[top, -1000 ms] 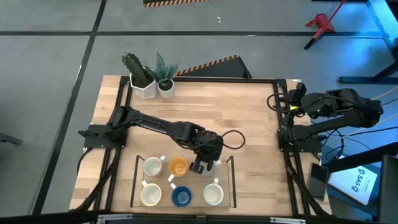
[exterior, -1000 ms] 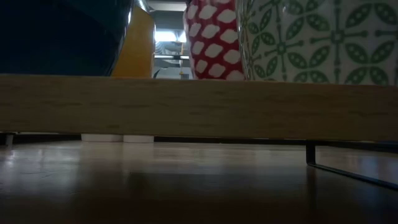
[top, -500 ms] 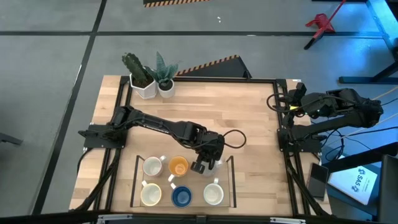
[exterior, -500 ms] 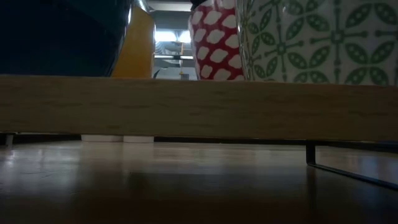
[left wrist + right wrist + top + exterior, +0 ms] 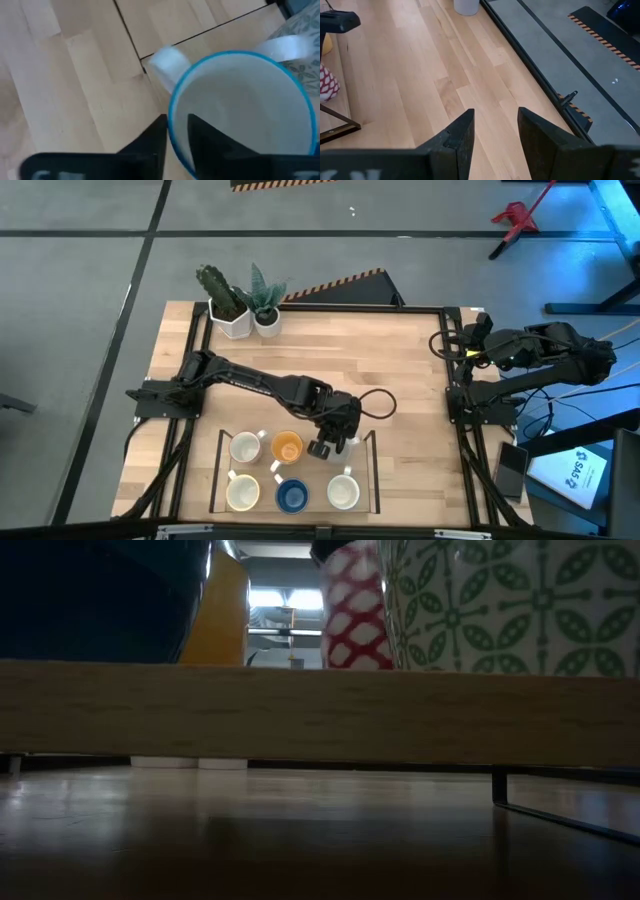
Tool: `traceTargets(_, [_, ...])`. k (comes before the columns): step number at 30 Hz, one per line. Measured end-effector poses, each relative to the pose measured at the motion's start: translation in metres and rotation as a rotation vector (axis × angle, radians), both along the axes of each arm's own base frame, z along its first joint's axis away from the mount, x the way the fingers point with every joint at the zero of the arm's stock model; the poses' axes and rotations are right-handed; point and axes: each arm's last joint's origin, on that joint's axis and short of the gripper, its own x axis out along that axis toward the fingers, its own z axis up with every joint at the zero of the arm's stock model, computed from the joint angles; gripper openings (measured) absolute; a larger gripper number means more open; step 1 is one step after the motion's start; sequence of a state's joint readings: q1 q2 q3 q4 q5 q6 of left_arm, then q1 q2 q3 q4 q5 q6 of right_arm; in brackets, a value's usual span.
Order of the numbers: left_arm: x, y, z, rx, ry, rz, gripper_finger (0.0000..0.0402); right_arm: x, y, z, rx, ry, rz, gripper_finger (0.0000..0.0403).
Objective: Place coffee mugs
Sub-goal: Put the red patterned cup on the shelf, then return to Home Position
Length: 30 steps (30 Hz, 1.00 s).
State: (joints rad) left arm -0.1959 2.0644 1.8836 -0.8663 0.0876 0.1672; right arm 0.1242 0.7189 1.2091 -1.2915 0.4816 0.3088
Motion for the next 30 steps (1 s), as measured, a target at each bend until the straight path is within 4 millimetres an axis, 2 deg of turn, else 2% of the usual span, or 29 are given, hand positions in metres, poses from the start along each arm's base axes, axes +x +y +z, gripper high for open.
traceTargets(6, [0.0, -0.001, 0.0, -0.015, 0.001, 0.012, 0.0119, 0.0, 0.0, 0.0, 0.0, 0.002, 0.0, 0.0137])
traceTargets(11, [-0.002, 0.002, 0.006, -0.024, -0.007, 0.042, 0.0127, -0.001, 0.0, -0.001, -0.001, 0.008, 0.0, 0.0137])
traceTargets(14, [-0.007, 0.007, 0.018, -0.007, 0.009, 0.076, 0.0128, -0.001, 0.0, -0.001, -0.002, 0.008, -0.001, 0.0137])
traceTargets(22, [-0.019, 0.014, 0.083, -0.02, -0.042, 0.092, 0.0129, 0.0, -0.001, 0.001, -0.067, 0.018, 0.024, 0.0137])
traceTargets(26, [-0.04, 0.015, 0.129, 0.024, -0.079, 0.098, 0.0129, 0.001, -0.001, 0.001, -0.088, 0.027, 0.044, 0.0137])
traceTargets(30, [-0.074, 0.022, 0.155, 0.261, -0.155, 0.245, 0.013, -0.002, -0.001, -0.001, -0.2, 0.129, 0.152, 0.0137])
